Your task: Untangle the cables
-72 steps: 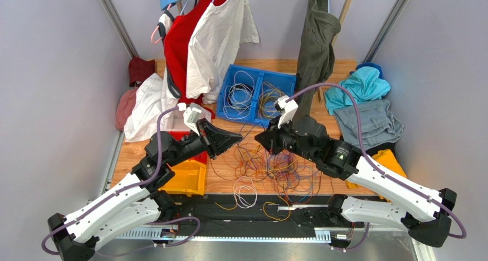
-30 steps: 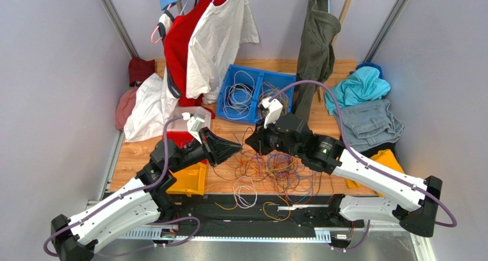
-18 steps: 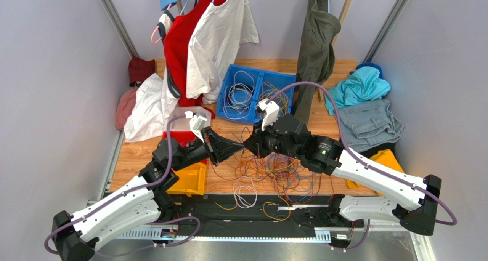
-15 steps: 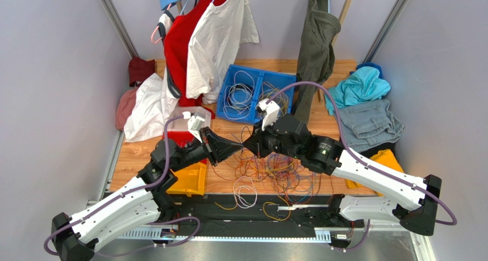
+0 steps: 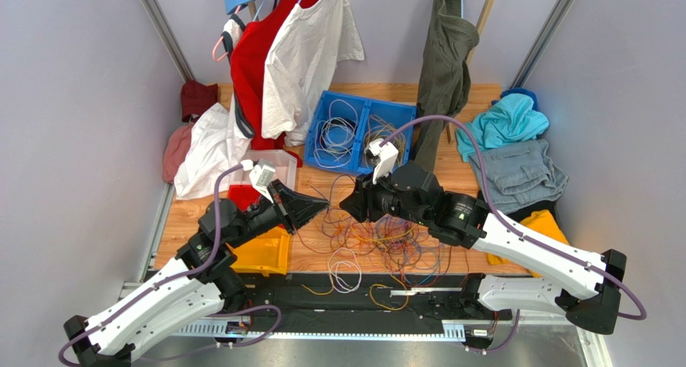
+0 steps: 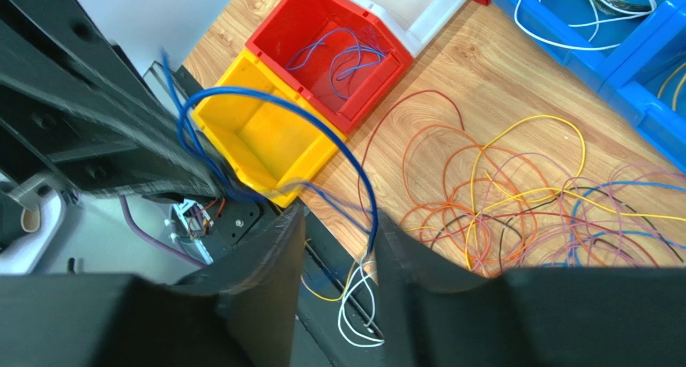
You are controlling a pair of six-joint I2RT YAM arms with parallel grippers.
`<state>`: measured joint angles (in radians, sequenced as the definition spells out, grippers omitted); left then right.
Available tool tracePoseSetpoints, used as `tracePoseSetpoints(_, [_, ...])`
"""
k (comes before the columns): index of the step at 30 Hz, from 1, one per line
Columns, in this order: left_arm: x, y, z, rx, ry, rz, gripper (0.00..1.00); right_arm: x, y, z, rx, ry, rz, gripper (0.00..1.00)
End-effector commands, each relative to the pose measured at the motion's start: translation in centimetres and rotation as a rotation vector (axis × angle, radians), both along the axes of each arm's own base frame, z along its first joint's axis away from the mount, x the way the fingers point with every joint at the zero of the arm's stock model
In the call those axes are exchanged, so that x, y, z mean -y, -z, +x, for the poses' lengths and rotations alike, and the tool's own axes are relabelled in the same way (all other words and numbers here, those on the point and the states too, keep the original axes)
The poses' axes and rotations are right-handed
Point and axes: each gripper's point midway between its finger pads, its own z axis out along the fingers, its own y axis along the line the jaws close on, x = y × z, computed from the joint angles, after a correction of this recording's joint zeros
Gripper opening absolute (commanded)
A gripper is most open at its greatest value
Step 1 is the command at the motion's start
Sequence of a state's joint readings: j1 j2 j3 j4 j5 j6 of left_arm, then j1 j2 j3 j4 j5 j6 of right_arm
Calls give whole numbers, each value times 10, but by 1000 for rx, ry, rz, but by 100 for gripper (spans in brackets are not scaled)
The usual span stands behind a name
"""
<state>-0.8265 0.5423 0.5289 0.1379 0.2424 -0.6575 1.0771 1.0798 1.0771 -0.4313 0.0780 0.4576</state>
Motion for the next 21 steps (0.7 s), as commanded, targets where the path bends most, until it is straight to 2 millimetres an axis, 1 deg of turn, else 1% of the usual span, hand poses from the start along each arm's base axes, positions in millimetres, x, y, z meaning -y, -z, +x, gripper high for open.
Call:
tracePoseSetpoints(1, [-29, -25, 14, 46, -166, 81, 0, 8, -7, -1, 26, 13, 18, 43])
tracePoseSetpoints(2, [-34, -31, 18, 57, -201, 89, 0, 8, -7, -2, 25, 15, 23, 44])
tracePoseSetpoints(3, [-38, -28, 18, 45, -214, 109, 0, 9, -6, -2, 25, 16, 22, 45])
tracePoseSetpoints(4, [-42, -34, 18, 49, -230, 105, 0, 9, -6, -2, 26, 14, 22, 46])
tracePoseSetpoints(5, [-45, -35, 20, 47, -248, 111, 0, 9, -5, -3, 24, 12, 22, 47])
tracePoseSetpoints(6, [-52, -31, 23, 34, -287, 130, 0, 9, -5, -3, 24, 10, 21, 48])
tracePoseSetpoints(7, [-57, -37, 23, 37, -307, 127, 0, 9, -3, -3, 20, 7, 20, 49])
tracePoseSetpoints(8, [-64, -39, 28, 34, -353, 131, 0, 9, -4, -3, 24, 6, 21, 49])
tracePoseSetpoints(9, [-70, -35, 28, 24, -375, 152, 0, 8, -4, -4, 24, 3, 23, 50])
tracePoseSetpoints(10, [-76, -41, 29, 26, -400, 148, 0, 8, -2, -3, 23, 3, 18, 52])
tracePoseSetpoints(11, [-85, -36, 32, 8, -449, 171, 0, 7, -2, -3, 24, 1, 21, 54])
tracePoseSetpoints(13, [-98, -44, 33, 9, -499, 166, 0, 4, 1, -5, 19, -16, 15, 56])
tracePoseSetpoints(14, [-107, -39, 35, -8, -543, 191, 0, 3, 1, -4, 18, -16, 15, 56])
tracePoseSetpoints(16, [-116, -45, 35, -8, -580, 190, 0, 2, 3, -5, 19, -23, 15, 56])
tracePoseSetpoints(18, [-127, -42, 37, -23, -632, 211, 0, 0, 4, -4, 19, -24, 16, 56])
tracePoseSetpoints(19, [-136, -46, 39, -24, -675, 212, 0, -1, 4, -5, 17, -30, 15, 56])
tracePoseSetpoints(20, [-143, -42, 39, -32, -700, 239, 0, -2, 5, -5, 15, -33, 15, 56])
tracePoseSetpoints(21, [-149, -44, 40, -32, -728, 246, 0, -2, 6, -6, 10, -36, 14, 56])
